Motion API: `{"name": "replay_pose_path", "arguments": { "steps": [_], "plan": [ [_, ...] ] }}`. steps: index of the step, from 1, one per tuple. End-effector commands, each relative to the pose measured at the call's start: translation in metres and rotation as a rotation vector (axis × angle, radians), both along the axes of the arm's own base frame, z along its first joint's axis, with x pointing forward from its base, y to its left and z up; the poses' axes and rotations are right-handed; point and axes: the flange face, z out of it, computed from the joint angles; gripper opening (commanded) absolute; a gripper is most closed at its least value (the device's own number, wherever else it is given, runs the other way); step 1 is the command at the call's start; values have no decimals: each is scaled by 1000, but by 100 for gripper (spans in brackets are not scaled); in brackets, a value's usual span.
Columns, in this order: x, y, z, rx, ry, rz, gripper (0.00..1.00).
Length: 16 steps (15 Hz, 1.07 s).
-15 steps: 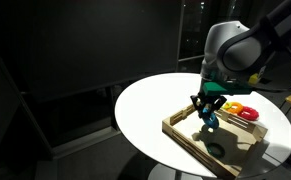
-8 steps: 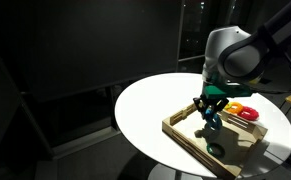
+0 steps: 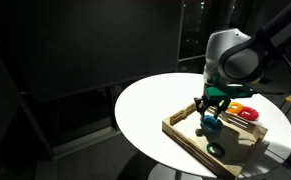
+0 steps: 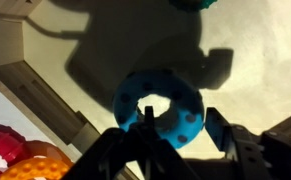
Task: Pick up the blue ring and place it in the wooden tray
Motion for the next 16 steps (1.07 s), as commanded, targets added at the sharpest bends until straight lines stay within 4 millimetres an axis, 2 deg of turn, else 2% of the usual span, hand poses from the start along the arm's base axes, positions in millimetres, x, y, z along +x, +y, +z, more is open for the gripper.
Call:
{"name": "replay_pose_path", "arguments": {
  "steps": [1,3,10,16],
  "plan": [
    [1,-4,4,-27,-6,-11,88],
    [2,-10,7,-24,-5,-14,100],
    [4,-39,29,-17,-3,-1,100],
    [-5,-71,71,1,20,150,100]
  ]
}}
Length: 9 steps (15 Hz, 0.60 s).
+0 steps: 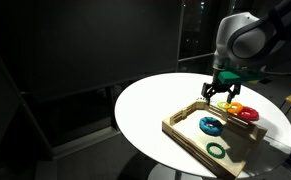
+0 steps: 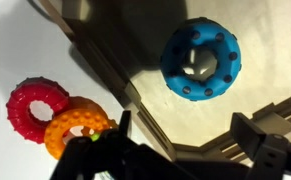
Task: Pick up the blue ring and place it in the wooden tray
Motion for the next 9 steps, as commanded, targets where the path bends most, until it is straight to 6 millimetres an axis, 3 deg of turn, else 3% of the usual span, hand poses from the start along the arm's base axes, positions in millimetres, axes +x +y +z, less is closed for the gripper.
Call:
{"name": "replay_pose_path", "arguments": {
  "steps": [1,9],
  "plan": [
    [-15,-19,36,0,20,98,100],
    [-50,-55,109,4,144,181,100]
  ]
}}
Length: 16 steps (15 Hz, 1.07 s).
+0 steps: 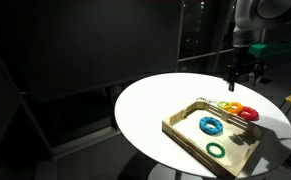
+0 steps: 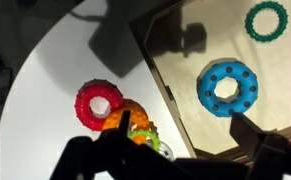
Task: Pick up the blue ring and place it in the wooden tray
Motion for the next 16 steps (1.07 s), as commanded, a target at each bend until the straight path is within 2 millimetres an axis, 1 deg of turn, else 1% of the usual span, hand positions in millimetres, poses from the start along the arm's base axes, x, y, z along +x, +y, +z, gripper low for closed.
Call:
{"name": "replay_pose_path", "arguments": {
  "steps": [1,5,10,12,13,16],
  "plan": [
    [-24,-17,38,-17,31,35,100],
    [-43,-31,76,-43,27,50,100],
    [-67,-41,122,-34,-31,67,100],
    [-75,-45,134,-18,-63,74,100],
    [-81,-50,144,-9,-78,77,100],
    [-92,-57,158,-6,-115,82,100]
  ]
}}
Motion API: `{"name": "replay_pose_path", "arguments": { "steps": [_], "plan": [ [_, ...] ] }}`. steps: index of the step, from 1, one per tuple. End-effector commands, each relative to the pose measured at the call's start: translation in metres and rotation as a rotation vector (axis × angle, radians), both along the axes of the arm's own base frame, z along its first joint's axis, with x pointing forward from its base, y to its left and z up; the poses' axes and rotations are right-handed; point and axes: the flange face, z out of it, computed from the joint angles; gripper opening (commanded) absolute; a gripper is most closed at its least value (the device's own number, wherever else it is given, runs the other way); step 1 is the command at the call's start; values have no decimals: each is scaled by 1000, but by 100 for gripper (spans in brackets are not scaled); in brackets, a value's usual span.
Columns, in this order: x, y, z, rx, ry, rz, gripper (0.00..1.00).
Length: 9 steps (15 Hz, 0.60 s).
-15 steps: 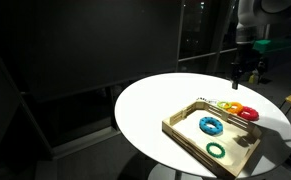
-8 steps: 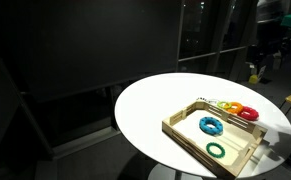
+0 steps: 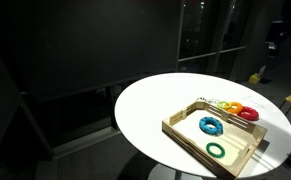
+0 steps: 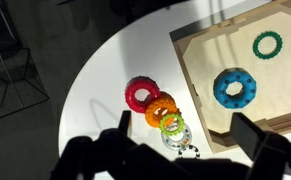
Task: Pick up the blue ring and place it in the wooden tray
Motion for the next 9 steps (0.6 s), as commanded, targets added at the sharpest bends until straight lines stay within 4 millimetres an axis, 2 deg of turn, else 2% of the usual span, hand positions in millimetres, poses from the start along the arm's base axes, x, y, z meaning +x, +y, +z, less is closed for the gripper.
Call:
{"name": "replay_pose_path", "arguments": {
  "steps": [1,2,3,9],
  "plan": [
    [-21,-9,17,19,-30,15,100],
    [-22,-10,17,20,-27,16,100],
    [-12,-7,13,2,-28,3,100],
    [-17,-8,12,4,-27,3,100]
  ]
}}
